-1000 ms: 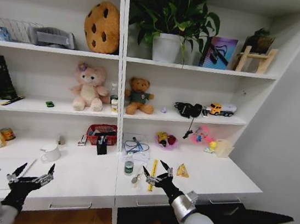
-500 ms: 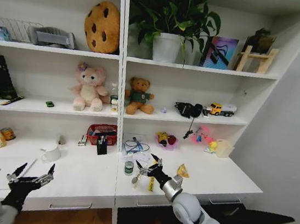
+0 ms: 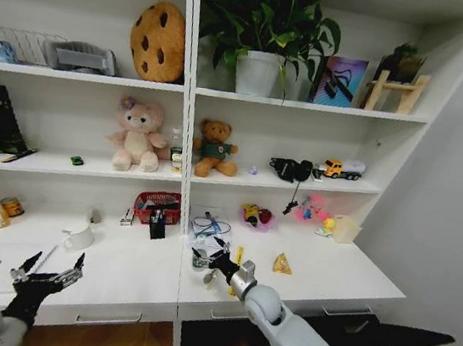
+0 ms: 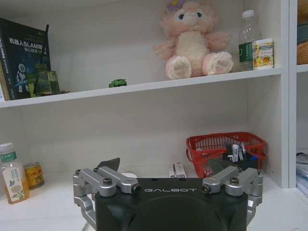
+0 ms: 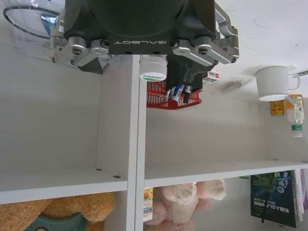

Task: Organize the objects on the table.

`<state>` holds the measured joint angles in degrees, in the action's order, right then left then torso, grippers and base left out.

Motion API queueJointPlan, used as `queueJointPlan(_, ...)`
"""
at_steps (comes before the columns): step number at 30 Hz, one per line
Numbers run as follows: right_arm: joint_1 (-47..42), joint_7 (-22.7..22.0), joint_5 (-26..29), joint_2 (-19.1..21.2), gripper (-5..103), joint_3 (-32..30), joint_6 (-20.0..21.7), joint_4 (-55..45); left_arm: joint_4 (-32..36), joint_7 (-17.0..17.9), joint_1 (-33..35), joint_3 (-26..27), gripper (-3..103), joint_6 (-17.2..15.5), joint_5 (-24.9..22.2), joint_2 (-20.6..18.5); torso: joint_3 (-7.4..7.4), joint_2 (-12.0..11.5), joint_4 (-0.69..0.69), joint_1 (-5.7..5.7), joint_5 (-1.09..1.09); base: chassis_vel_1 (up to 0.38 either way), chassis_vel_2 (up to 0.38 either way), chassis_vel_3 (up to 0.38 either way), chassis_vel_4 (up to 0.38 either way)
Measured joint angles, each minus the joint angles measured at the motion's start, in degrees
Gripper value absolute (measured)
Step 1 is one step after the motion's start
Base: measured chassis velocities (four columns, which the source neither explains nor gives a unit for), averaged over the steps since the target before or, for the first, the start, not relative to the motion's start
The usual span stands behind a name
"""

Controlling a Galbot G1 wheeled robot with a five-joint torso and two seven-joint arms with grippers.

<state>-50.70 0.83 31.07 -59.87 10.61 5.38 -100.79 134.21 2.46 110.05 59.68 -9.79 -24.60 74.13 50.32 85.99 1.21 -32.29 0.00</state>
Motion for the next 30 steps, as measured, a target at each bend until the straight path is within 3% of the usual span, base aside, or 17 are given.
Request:
queueJointPlan(12,4.9,0.0,0.3,-4.7,101,2.8,-0.1,8.3,0.0,0.0,0.0,0.0,100,0.0,0.0,0.0,0.0,0.0,0.02,0.0,0.0,0.0,0.0,0.0,0.0)
queueJointPlan(14,5.0,-0.2,0.2,-5.4,97,3.0,-0.2,8.4,0.0,0.0,0.0,0.0,100,0.0,0.0,0.0,-0.01,0.0,0.01,0.0,0.0,0.0,0.0,0.0,0.0)
queueJointPlan(19,4.8,-0.7,0.2,-5.3,77,3.1,-0.4,8.5,0.0,0.0,0.0,0.0,100,0.0,0.0,0.0,-0.01,0.0,0.01,0.0,0.0,0.0,0.0,0.0,0.0)
queueJointPlan(20,4.8,-0.7,0.2,-5.3,77,3.1,-0.4,8.5,0.0,0.0,0.0,0.0,100,0.0,0.0,0.0,-0.01,0.0,0.01,0.0,0.0,0.0,0.0,0.0,0.0)
queueJointPlan(23,4.4,-0.8,0.2,-4.8,59,2.8,-0.6,8.2,0.0,0.0,0.0,0.0,100,0.0,0.0,0.0,-0.01,0.0,0.02,0.0,0.0,0.0,0.0,0.0,0.0)
queueJointPlan(27,4.1,-0.8,0.2,-4.6,48,2.6,-0.7,8.0,0.0,0.0,0.0,0.0,100,0.0,0.0,0.0,-0.01,0.0,0.02,0.0,0.0,0.0,0.0,0.0,0.0)
queueJointPlan(30,3.8,-0.9,0.4,-4.3,32,2.4,-0.7,7.6,0.0,0.0,0.0,0.0,100,0.0,0.0,0.0,-0.01,0.0,0.01,0.0,0.0,0.0,0.0,0.0,0.0)
